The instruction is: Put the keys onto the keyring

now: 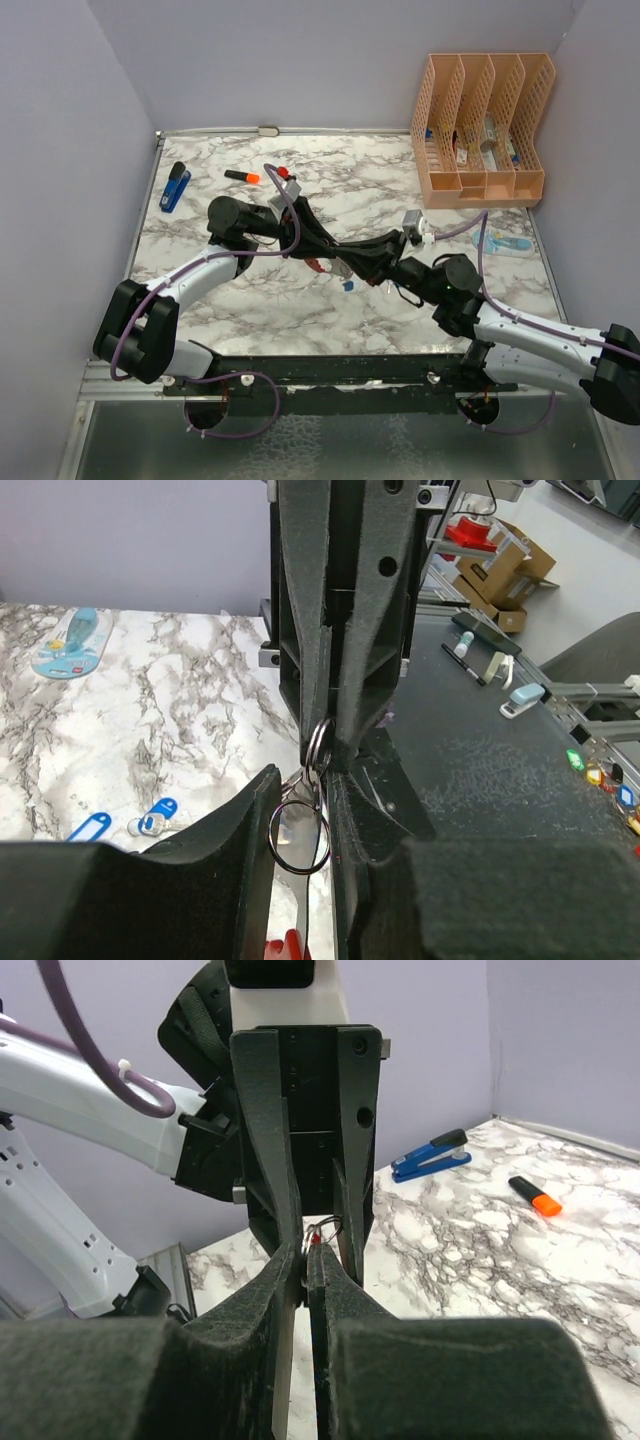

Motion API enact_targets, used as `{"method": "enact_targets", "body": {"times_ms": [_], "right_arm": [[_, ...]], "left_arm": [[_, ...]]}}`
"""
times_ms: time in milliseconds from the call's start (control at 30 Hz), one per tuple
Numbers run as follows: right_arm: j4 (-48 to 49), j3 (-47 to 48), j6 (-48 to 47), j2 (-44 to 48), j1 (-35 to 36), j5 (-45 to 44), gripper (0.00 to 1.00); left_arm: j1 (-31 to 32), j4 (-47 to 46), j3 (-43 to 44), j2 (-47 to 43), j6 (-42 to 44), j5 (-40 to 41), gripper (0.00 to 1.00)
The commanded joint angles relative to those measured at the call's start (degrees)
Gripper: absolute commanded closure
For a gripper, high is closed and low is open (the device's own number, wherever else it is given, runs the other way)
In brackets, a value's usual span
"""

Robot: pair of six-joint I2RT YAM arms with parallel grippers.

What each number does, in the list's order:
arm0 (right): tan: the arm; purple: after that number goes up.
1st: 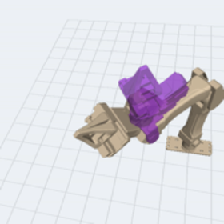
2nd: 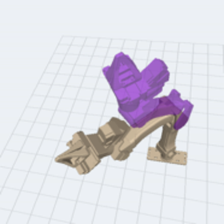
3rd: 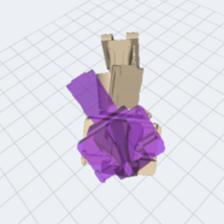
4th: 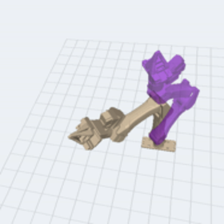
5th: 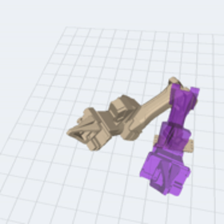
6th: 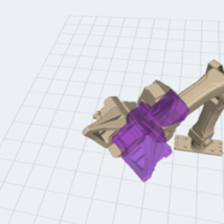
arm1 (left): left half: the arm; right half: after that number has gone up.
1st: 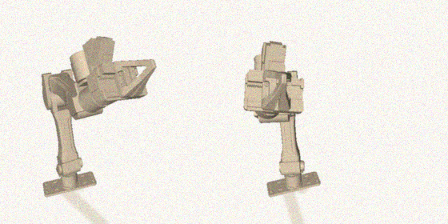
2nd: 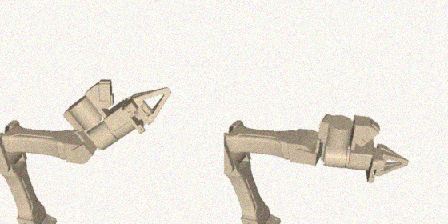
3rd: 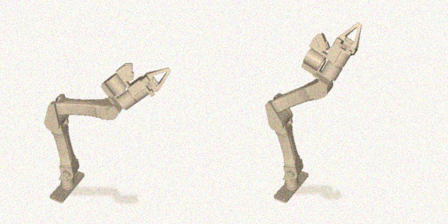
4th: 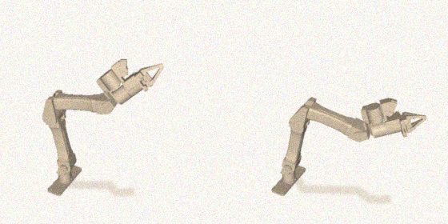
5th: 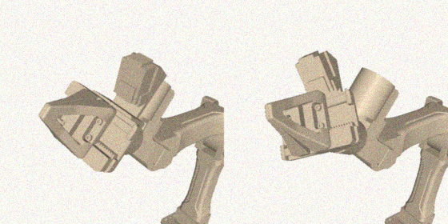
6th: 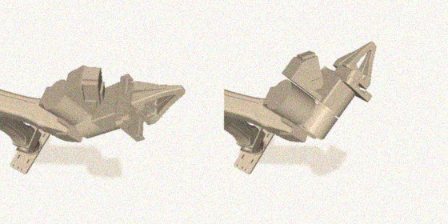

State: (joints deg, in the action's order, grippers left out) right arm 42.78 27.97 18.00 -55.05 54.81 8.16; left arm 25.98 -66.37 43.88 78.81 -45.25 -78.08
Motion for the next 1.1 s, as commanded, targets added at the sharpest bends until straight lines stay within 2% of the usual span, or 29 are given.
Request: {"method": "enact_targets", "body": {"times_ms": [0,100,167,300,433,467,500,533,600,633,667,800,967,1067], "right_arm": [[-0.1,0.9,0.2,2.4,0.7,-0.7,0.83],[-1.0,0.6,-0.1,3.6,0.7,-1.5,0.81],[-1.5,0.4,-0.3,4.3,0.6,-2.3,0.76],[-3.0,0.2,-0.8,5.9,0.7,-3.5,0.75],[-4.9,-0.4,-1.3,8.3,0.7,-5.8,0.76],[-5.6,-0.4,-1.4,8.9,0.7,-6.7,0.76],[-6.6,-0.5,-1.4,9.4,0.6,-7.9,0.76],[-7.9,-0.5,-1.2,10.1,0.6,-9.0,0.74],[-9.7,-0.8,-1.1,11.2,0.7,-10.8,0.72],[-10.3,-1.0,-1.0,11.7,0.7,-11.4,0.72],[-11.1,-1.1,-1.0,12.1,0.7,-11.6,0.72],[-16.5,0.3,-2.3,11.1,0.7,-12.9,0.7],[-22.9,3.1,-3.3,5.3,0.7,-14.6,0.66],[-25.5,6.2,-4.2,-1.8,0.7,-14.8,0.61]], "left_arm": [[-1.3,-2.5,0.9,-1.0,-0.7,0.7,1.0],[-1.7,-0.1,0.8,-1.1,1.5,0.5,1.0],[-1.9,2.2,1.0,-1.1,3.5,0.5,1.0],[-1.9,5.9,1.2,-1.2,7.2,-0.2,1.0],[-1.9,16.0,2.3,-1.5,15.3,-0.2,1.0],[-1.9,20.8,2.8,-1.6,18.9,0.1,1.0],[-2.0,27.7,3.8,-1.6,26.4,0.8,1.0],[-2.0,37.0,5.6,-1.5,33.5,1.7,1.0],[-1.9,61.9,11.6,-1.1,55.0,5.7,1.0],[-1.8,71.3,14.5,-0.9,61.8,8.2,1.0],[-2.0,74.8,15.7,-1.0,63.8,11.4,1.0],[-5.1,73.5,14.9,-2.3,61.2,12.5,1.0],[-8.3,78.8,16.0,-3.9,66.6,22.3,1.0],[-10.0,80.7,17.2,-6.2,68.0,28.8,0.84]]}}
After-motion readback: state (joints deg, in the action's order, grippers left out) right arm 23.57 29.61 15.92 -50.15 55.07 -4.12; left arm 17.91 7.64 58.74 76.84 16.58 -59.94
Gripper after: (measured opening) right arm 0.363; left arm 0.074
